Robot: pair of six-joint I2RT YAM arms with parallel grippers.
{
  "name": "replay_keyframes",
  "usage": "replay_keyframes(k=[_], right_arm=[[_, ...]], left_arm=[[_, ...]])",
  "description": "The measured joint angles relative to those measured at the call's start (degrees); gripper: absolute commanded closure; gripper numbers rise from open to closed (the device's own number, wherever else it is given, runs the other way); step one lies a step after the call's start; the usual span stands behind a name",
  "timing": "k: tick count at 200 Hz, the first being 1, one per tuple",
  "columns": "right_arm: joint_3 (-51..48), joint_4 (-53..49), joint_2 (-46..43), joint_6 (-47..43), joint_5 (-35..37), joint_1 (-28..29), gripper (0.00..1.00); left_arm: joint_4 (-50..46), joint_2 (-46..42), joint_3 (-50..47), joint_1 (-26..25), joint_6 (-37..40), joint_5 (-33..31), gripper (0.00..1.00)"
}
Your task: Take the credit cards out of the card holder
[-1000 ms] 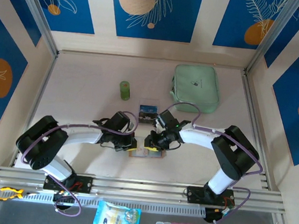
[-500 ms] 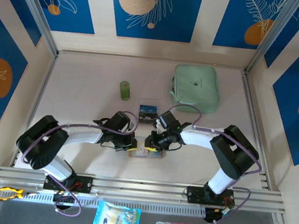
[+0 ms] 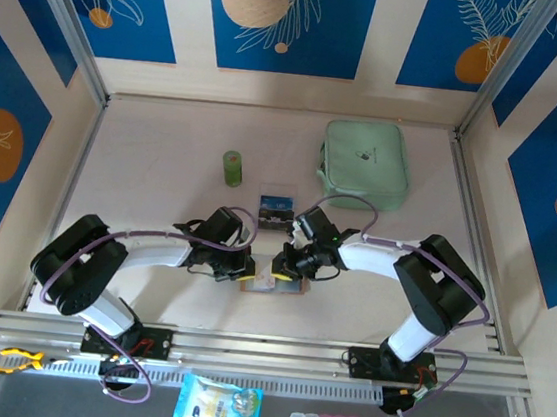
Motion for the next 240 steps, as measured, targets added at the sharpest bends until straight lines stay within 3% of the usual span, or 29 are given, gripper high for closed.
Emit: replay_keyframes(k=[240], right_arm=[[4.66, -17.40, -9.31, -9.29, 6.58, -2.27, 0.91]], left_arm=[[-0.39, 0.04, 0.28, 0.00, 0.00, -0.02, 0.95]])
